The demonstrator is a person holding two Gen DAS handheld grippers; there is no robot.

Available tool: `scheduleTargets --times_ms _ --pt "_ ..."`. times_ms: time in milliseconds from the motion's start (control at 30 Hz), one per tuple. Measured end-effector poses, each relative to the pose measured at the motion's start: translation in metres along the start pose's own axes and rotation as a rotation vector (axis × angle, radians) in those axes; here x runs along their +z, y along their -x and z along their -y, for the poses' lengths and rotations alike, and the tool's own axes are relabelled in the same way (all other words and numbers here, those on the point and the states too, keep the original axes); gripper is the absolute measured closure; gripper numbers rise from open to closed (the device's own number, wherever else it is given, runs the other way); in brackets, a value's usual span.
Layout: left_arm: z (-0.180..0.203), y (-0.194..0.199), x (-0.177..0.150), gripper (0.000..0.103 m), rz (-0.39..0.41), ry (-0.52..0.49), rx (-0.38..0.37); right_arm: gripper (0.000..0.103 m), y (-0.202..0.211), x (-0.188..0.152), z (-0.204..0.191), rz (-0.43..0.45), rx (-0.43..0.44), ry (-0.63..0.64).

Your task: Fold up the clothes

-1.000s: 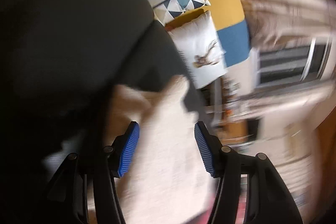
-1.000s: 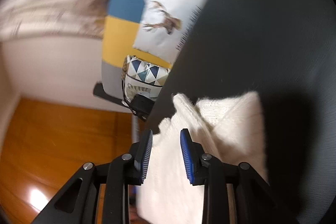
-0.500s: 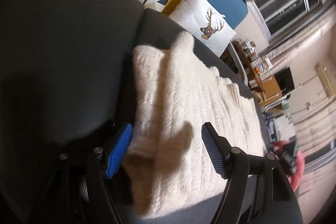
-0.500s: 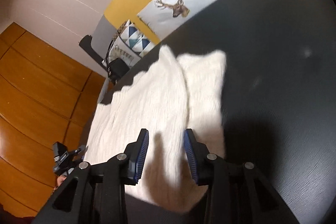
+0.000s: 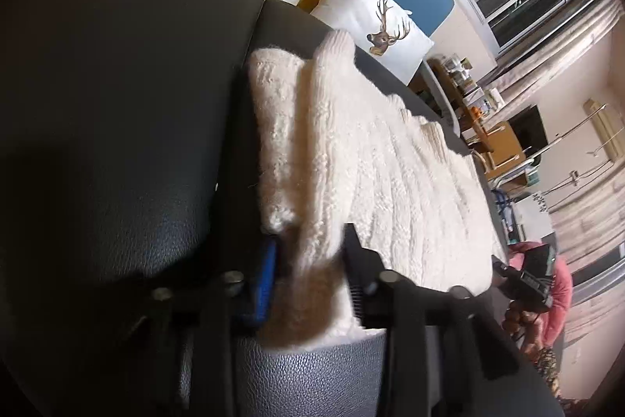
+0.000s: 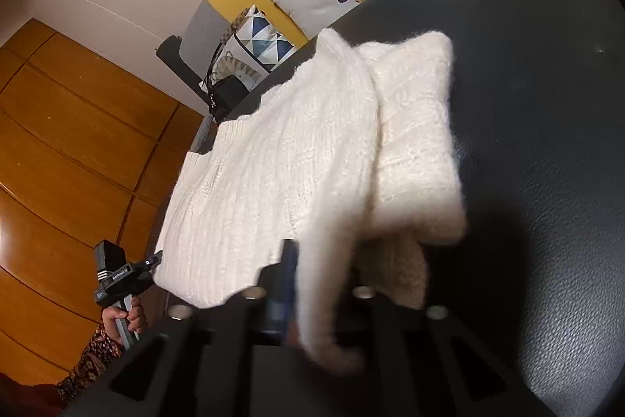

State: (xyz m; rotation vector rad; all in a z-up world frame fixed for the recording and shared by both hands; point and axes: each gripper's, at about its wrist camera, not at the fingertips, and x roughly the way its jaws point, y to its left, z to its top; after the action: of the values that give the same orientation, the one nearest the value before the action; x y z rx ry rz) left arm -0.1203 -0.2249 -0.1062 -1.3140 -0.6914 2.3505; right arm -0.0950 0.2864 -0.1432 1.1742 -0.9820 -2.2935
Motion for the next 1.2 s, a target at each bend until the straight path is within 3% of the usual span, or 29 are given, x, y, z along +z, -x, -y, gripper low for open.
scheduleTargets --times_ms 100,300,433,567,633,667,767,900,967,1033,1100,1200 --pt "0.001 0.022 -0.005 0.089 0.062 0.007 -0.052 0.097 0.015 0.002 -0.004 0.040 0.056 -0.017" --pt "0.008 0.034 -0.023 0.092 0.000 -0.052 -0.073 0.097 0.032 -0.002 -0.011 0.015 0.075 -0.013" --pt "0.003 0.049 -0.042 0.093 0.004 -0.029 -0.121 0.097 0.046 -0.011 -0.003 0.041 0.127 -0.059" --pt "0.006 0.044 -0.062 0.094 -0.074 -0.051 -0.099 0.095 0.034 -0.024 0.009 -0.060 0.023 -0.074" --pt "0.009 0.045 -0.071 0.094 -0.098 -0.061 -0.089 0.090 0.030 -0.032 0.015 -0.076 0.006 -0.100" --pt "0.008 0.047 -0.075 0.094 -0.098 -0.058 -0.085 0.083 0.030 -0.034 0.016 -0.061 -0.005 -0.105" --pt "0.011 0.054 -0.080 0.091 -0.051 -0.064 -0.056 0.080 0.035 -0.038 0.015 -0.025 0.009 -0.112" --pt "0.011 0.054 -0.083 0.078 -0.031 -0.029 -0.074 0.077 0.039 -0.041 0.012 -0.025 0.016 -0.098" --pt "0.012 0.051 -0.085 0.076 -0.036 -0.029 -0.070 0.080 0.041 -0.044 0.007 -0.037 0.015 -0.053" --pt "0.017 0.046 -0.082 0.087 -0.045 -0.056 -0.034 0.095 0.041 -0.043 -0.004 -0.047 -0.014 -0.006" --pt "0.019 0.042 -0.078 0.095 -0.067 -0.044 -0.045 0.096 0.043 -0.040 -0.007 -0.063 -0.038 -0.033" --pt "0.024 0.046 -0.078 0.097 -0.102 -0.099 -0.033 0.097 0.060 -0.038 -0.008 -0.025 -0.016 -0.073"
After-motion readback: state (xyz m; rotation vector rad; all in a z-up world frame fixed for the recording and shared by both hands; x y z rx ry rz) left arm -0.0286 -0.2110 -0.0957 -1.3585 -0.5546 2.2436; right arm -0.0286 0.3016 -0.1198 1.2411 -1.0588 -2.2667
